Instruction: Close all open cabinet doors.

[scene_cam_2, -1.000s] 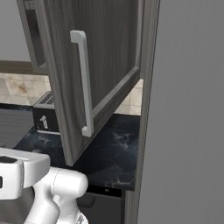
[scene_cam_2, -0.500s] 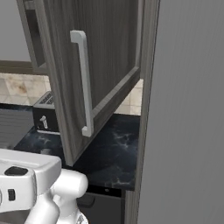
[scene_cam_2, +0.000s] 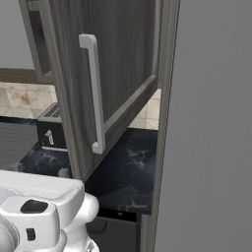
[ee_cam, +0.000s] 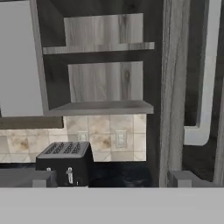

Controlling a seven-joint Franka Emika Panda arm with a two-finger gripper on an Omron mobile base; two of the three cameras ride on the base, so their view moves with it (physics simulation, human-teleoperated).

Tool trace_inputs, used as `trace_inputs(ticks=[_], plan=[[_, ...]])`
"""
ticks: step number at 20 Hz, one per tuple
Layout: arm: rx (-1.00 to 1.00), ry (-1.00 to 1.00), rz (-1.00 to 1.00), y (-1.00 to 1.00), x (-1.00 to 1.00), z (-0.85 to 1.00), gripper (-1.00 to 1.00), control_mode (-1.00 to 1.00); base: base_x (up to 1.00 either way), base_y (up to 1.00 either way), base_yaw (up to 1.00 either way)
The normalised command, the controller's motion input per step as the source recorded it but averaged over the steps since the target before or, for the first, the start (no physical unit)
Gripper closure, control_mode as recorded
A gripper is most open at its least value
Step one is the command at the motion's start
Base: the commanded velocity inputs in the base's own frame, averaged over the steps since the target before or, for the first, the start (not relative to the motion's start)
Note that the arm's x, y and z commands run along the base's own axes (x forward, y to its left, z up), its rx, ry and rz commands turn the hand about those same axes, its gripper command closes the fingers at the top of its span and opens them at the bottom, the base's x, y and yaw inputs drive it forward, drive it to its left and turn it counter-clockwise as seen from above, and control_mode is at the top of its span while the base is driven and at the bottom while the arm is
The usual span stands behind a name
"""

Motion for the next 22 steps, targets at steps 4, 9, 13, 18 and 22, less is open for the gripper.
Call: trace_inputs(ticks=[4, 9, 13, 18, 22], plan=[[0.0, -0.12, 0.0, -0.27, 0.01, -0.07, -1.0, -1.0, 0.0, 0.0, 0.0], [0.0, -0.11, 0.0, -0.18, 0.07, -0.17, -1.0, -1.0, 0.0, 0.0, 0.0], [0.0, -0.11, 0.0, -0.11, 0.02, -0.25, -1.0, -1.0, 0.0, 0.0, 0.0], [0.0, -0.09, 0.0, -0.08, 0.05, -0.23, -1.0, -1.0, 0.0, 0.0, 0.0], [0.0, -0.07, 0.0, -0.04, 0.23, -0.25, -1.0, -1.0, 0.0, 0.0, 0.0]])
